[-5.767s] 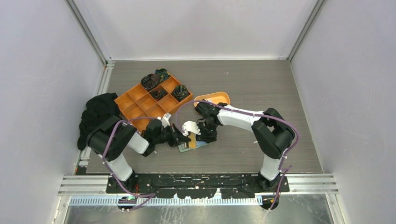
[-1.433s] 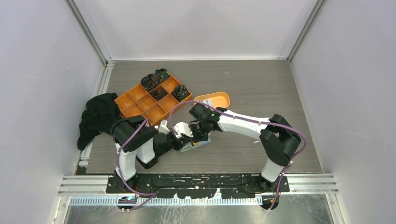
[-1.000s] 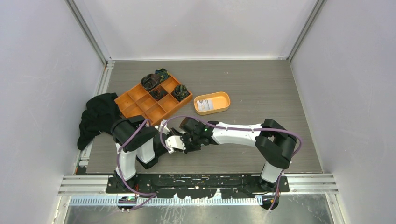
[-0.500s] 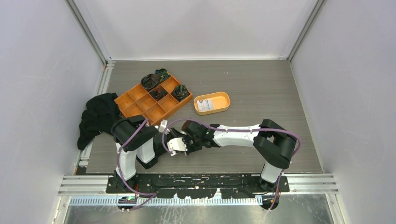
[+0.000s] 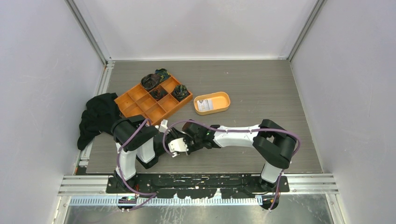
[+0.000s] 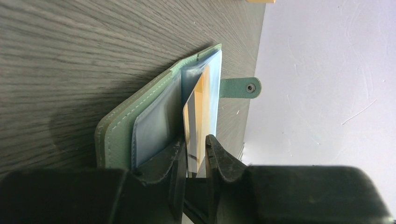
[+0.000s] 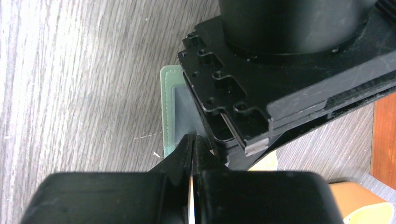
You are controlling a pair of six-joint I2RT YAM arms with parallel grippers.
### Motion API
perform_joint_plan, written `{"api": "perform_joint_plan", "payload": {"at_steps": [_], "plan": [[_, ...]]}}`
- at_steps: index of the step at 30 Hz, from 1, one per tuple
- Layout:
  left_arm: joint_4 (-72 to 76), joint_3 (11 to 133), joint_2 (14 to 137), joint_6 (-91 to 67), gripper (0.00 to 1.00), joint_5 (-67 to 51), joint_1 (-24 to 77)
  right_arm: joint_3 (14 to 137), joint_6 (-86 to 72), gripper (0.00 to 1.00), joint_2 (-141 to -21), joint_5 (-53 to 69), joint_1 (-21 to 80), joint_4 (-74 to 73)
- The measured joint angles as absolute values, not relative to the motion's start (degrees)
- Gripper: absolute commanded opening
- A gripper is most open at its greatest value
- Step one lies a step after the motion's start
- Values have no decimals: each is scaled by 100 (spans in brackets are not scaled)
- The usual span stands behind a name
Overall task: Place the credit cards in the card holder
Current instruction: Insert the credit card into the card holder.
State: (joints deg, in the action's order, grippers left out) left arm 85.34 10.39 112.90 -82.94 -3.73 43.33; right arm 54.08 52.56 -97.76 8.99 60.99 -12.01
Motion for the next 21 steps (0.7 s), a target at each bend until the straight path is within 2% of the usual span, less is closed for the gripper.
{"api": "perform_joint_plan", "payload": {"at_steps": [9, 14, 21], "plan": [[8545, 1059, 11292, -8340, 27, -427, 4292, 5343, 5419, 3, -9612, 972, 5699, -1339], [8552, 1061, 11292, -8337, 28, -464, 4261, 5339, 5430, 8, -9485, 1063, 5402, -1557], [8552, 1063, 11292, -8335, 25, -484, 4235, 5537, 5269, 12, -9319, 1953, 4816, -2178]]}}
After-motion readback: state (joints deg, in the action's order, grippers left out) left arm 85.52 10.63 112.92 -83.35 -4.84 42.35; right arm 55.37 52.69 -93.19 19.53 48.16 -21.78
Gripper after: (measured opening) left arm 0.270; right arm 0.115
